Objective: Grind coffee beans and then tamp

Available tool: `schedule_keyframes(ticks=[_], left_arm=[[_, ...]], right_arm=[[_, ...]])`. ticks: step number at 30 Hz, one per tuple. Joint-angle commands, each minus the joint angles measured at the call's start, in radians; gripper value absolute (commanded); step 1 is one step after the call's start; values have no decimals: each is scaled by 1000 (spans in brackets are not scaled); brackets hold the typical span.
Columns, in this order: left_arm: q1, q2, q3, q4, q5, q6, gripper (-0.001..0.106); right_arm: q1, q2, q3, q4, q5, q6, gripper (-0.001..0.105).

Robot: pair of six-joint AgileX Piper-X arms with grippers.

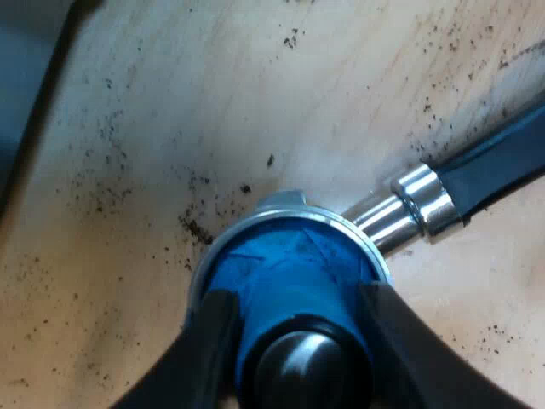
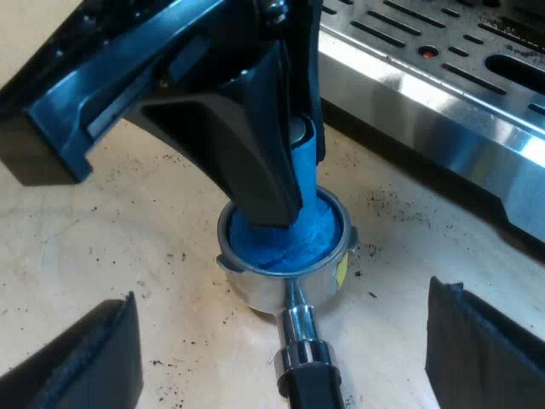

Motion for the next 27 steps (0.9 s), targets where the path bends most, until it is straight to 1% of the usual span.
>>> schedule_keyframes(ticks=[1,7,14,15,17,18,19,20,21,22,27], left_arm=[[-1,43,87,36,-1,-8,0],[-1,43,153,20,4,-8,0],[-1,43,173,16,4,-8,0],[-1,41,167,16,4,-8,0],[-1,33,152,19,50,-8,0],[-1,30,144,17,53,-8,0],[-1,30,142,17,53,-8,0],[-1,20,105,22,50,-8,0],[-1,19,101,24,48,-8,0],[-1,13,73,29,35,-8,0],[-1,0,-26,69,22,-6,0]], right_arm=[[1,-8,-1,0,5,-1,70],[1,-8,-1,0,5,-1,70],[1,-8,-1,0,5,-1,70],[1,-8,-1,0,5,-1,70],[1,-8,-1,0,5,-4,70],[1,-8,-1,0,5,-5,70],[1,-8,-1,0,5,-13,70],[1,-8,-1,0,5,-21,70],[1,-8,-1,0,5,-43,70],[1,-8,-1,-12,5,-49,70],[1,-8,-1,-62,5,-49,70]])
